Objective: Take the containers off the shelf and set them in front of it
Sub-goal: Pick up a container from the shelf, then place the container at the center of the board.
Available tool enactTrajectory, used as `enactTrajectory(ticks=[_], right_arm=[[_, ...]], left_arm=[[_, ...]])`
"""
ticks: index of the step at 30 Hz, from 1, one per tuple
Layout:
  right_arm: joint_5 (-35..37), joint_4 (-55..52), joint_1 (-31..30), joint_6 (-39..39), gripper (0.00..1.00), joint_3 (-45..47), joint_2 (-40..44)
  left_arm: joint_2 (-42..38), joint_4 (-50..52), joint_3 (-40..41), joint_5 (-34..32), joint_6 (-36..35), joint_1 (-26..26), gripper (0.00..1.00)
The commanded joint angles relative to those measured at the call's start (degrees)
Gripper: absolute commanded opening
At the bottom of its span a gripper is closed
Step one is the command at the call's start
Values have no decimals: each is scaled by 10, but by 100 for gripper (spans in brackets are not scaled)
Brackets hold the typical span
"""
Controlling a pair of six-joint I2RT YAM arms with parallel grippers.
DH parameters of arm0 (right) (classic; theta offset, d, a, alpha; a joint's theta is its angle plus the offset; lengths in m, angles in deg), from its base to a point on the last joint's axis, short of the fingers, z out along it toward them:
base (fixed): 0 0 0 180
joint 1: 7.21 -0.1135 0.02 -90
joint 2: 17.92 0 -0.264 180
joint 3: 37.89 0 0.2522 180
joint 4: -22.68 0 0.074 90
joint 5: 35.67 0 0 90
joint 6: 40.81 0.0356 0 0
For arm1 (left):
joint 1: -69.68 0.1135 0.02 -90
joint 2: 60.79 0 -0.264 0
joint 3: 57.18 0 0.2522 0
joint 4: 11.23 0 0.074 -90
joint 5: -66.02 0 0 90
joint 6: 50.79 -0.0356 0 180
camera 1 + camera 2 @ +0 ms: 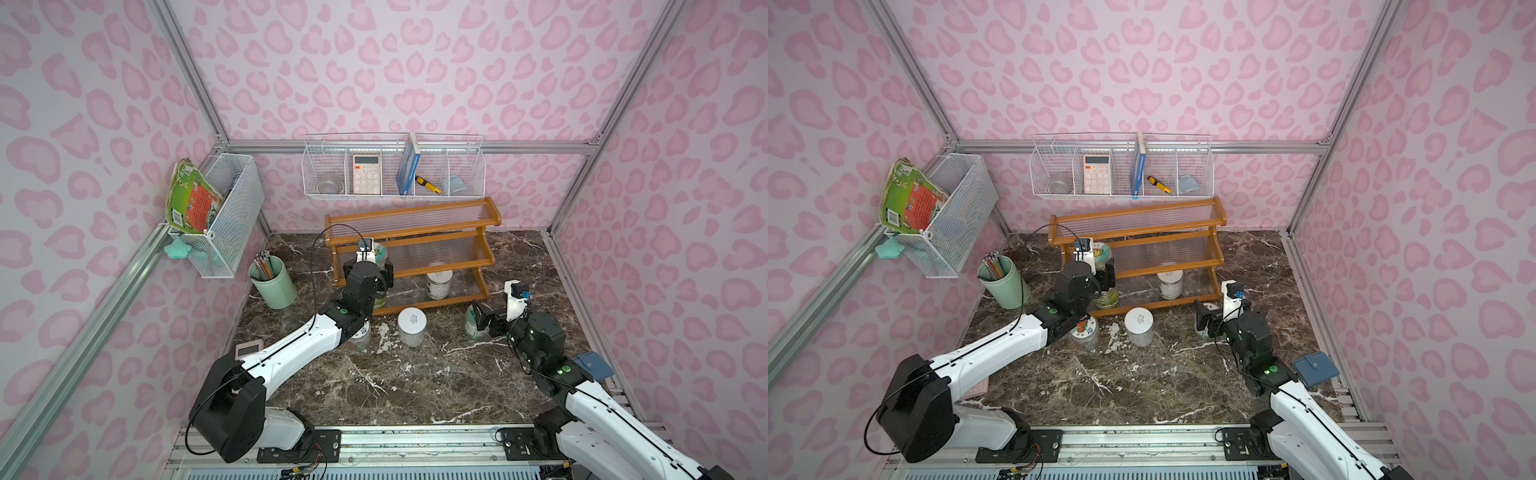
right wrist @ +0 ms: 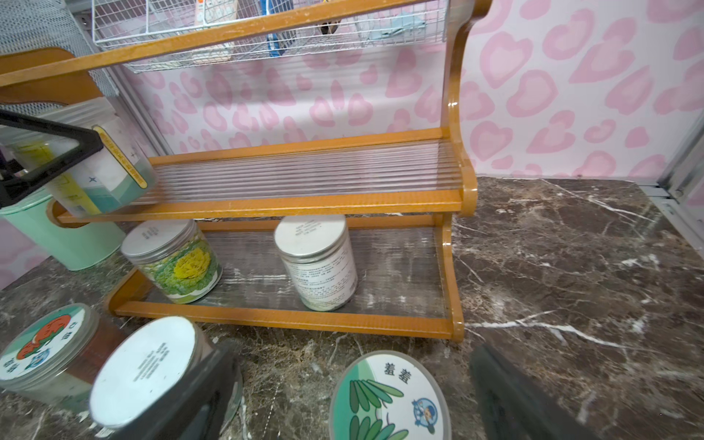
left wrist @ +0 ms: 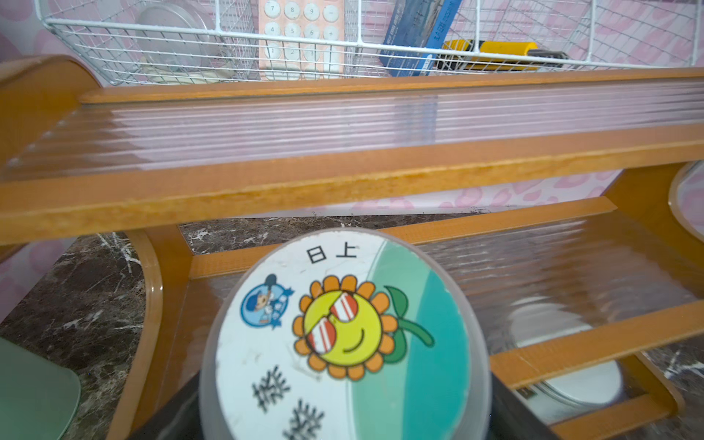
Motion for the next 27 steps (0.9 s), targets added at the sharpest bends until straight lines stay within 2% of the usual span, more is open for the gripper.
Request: enactTrajectory(ticks=[1, 8, 15, 21, 27], right_arm=[[-23, -10, 0, 3, 99, -7, 4], [-33, -20, 0, 4, 99, -5, 10], [-47, -21, 0, 6, 99, -9, 12], [-55, -24, 1, 13, 99, -14, 13], [-68, -25, -2, 23, 99, -15, 20]], left_arm=[[-25, 10, 7, 11, -1, -10, 64], [-96, 67, 36, 19, -3, -45, 63], [-174, 127, 75, 10, -10, -109, 62], [-244, 200, 107, -38, 9, -173, 62], [-304, 234, 151, -54, 43, -217, 61]])
